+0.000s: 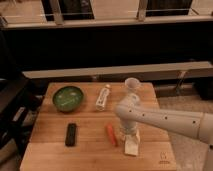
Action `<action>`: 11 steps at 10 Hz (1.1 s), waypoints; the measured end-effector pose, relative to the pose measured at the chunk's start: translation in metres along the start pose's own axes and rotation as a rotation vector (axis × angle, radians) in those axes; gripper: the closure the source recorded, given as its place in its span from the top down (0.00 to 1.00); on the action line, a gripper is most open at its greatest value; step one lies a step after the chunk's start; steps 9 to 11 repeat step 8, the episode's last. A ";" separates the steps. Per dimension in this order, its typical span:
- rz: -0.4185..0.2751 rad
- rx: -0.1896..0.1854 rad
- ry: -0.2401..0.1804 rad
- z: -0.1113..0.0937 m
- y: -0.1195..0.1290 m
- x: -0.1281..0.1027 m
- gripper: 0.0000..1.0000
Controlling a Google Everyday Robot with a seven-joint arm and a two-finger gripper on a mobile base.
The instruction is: Wipe the white sponge on the table
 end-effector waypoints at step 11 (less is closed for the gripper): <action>0.066 0.002 0.060 -0.037 0.021 0.054 0.00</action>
